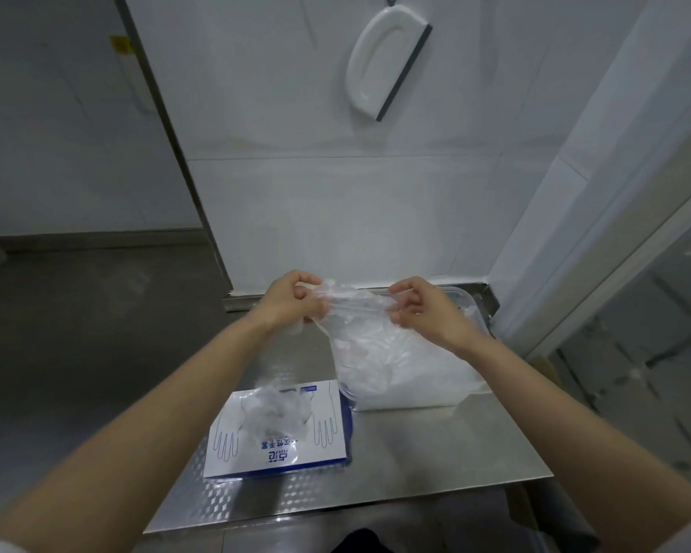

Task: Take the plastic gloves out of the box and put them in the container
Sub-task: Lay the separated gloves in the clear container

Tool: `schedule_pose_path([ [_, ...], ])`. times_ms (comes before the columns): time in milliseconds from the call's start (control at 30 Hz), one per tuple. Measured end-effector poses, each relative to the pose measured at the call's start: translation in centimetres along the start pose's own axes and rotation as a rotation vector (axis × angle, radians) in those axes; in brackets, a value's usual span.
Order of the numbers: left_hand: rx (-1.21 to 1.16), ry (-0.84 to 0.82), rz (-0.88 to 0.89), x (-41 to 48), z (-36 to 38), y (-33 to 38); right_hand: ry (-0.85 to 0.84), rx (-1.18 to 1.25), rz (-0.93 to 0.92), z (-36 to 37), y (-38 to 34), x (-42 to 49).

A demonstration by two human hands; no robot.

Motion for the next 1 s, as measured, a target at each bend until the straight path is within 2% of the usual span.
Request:
schedule_pose_path([
  [100, 0.059, -0.090, 0.023, 0.6, 2.0, 0.5, -0.042, -0.010, 0.011, -0.6, 0.1, 0.5],
  [200, 0.100, -0.093, 0.104, 1.2, 3.4, 1.3, -0.253, -0.029, 0.089, 0.0, 0.4, 0.0],
  [267, 0.169, -0.154, 0.124, 1.3, 4.8, 2.1, -0.409, 0.091, 0.150, 0.0, 0.8, -0.5],
  [300, 0.212, -0.198, 0.134, 1.3, 5.4, 2.5, -0.436, 0.150, 0.163, -0.3, 0.9, -0.4],
  [367, 0.271, -0.273, 0.139, 1.4, 6.6, 2.9, -0.360, 0.211, 0.148, -1.1, 1.0, 0.1],
  [433, 0.299, -0.289, 0.129, 1.8, 7.0, 2.7, -0.157, 0.264, 0.133, -2.3, 1.5, 0.9],
  [500, 0.272, -0.219, 0.087, 2.5, 6.6, 2.2, 0.002, 0.275, 0.141, -3.3, 2.2, 1.2],
  [633, 0.033, -0.002, -0.099, 2.8, 5.6, 1.1, 0.172, 0.335, 0.135, -4.8, 3.6, 1.7],
  [767, -0.054, -0.200, -0.265, 1.8, 7.4, -0.6, 0.323, 0.417, 0.134, -5.7, 4.2, 2.1],
  [800, -0.099, -0.208, -0.281, 1.8, 7.8, -1.1, 0.367, 0.441, 0.140, -6.0, 4.4, 2.1],
  [900, -0.267, -0.071, -0.277, 2.0, 8.2, -2.3, 0.481, 0.439, 0.192, -6.5, 5.4, 1.9],
  [1000, -0.580, 0.136, -0.194, 2.9, 7.7, -2.4, 0.458, 0.447, 0.296, -6.1, 6.3, 1.3],
])
Point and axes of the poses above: each hand's wrist, its own x-axis towards the middle knuckle, its own z-axis out of the palm, y = z × x, the point moved 5 cm from there along x, towards the middle knuckle, and after that the axes turned 12 degrees about -x, right-handed, at the moved point
